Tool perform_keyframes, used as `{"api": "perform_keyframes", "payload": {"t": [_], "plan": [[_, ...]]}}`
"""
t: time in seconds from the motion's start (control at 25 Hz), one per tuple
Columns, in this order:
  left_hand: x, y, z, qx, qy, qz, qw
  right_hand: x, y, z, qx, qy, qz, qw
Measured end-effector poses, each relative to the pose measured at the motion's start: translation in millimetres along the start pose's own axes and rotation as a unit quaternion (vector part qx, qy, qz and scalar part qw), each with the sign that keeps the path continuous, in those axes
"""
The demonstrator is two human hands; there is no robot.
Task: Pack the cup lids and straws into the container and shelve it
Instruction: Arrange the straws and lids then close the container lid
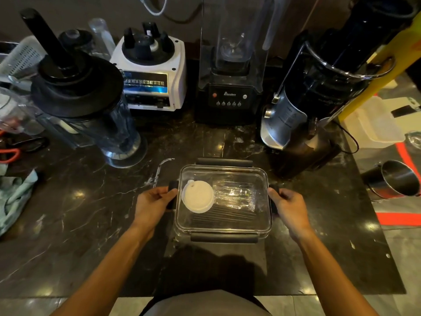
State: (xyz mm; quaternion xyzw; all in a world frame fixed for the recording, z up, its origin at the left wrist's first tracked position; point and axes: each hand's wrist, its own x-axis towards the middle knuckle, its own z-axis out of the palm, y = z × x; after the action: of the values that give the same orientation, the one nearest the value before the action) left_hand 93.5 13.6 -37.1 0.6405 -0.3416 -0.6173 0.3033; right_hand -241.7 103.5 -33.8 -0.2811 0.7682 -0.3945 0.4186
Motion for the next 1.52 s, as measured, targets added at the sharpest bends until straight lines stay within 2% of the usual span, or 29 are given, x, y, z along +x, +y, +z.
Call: {"api": "perform_keyframes", "payload": {"t": [0.32, 0.52, 0.6, 0.68, 0.76, 0.92, 1.0, 1.2, 1.24, 1.32, 1.4, 1.44, 1.52], "plan": [[-4, 0, -3, 0.021, 0.012, 0.012, 1.0, -1, 7, 0, -0.039, 0.018, -0.012, 0.999], [-5, 2, -6, 0.005, -0.001, -0.014, 1.0, -2, 3, -6, 0.058, 0.009, 0.044, 0.997], [-7, 0, -7, 0.002, 0.001, -0.009, 1.0, -4, 9, -5, 0.052, 0.035, 0.05, 0.997], [-12, 2, -7, 0.063, 0.015, 0.026, 0.998, -7, 13, -1, -0.01, 0.074, 0.008, 0.997], [-15, 4, -5, 0.139, 0.033, 0.065, 0.988, -9, 15, 2, -0.092, 0.08, -0.032, 0.992], [-17, 5, 0, 0.288, 0.019, 0.134, 0.948, -13, 12, 3, -0.151, 0.079, -0.044, 0.984], [-18, 2, 2, 0.312, 0.023, 0.157, 0.937, -17, 8, 5, -0.16, 0.065, -0.053, 0.984], [-12, 1, 3, 0.322, 0.006, 0.139, 0.937, -21, -2, 6, -0.13, 0.058, -0.02, 0.99], [-12, 3, 4, 0.359, 0.007, 0.165, 0.919, -25, -4, 8, -0.15, 0.049, -0.025, 0.987], [-10, 7, 12, 0.447, 0.02, 0.292, 0.845, -34, -1, 15, -0.264, 0.031, -0.079, 0.961], [-6, 17, 31, 0.486, -0.027, 0.391, 0.781, -51, 2, 27, -0.343, -0.012, -0.107, 0.933], [-4, 23, 42, 0.504, -0.062, 0.421, 0.752, -61, 2, 32, -0.36, -0.033, -0.115, 0.925], [4, 34, 65, 0.555, -0.122, 0.427, 0.703, -73, 7, 34, -0.371, -0.063, -0.144, 0.915]]}}
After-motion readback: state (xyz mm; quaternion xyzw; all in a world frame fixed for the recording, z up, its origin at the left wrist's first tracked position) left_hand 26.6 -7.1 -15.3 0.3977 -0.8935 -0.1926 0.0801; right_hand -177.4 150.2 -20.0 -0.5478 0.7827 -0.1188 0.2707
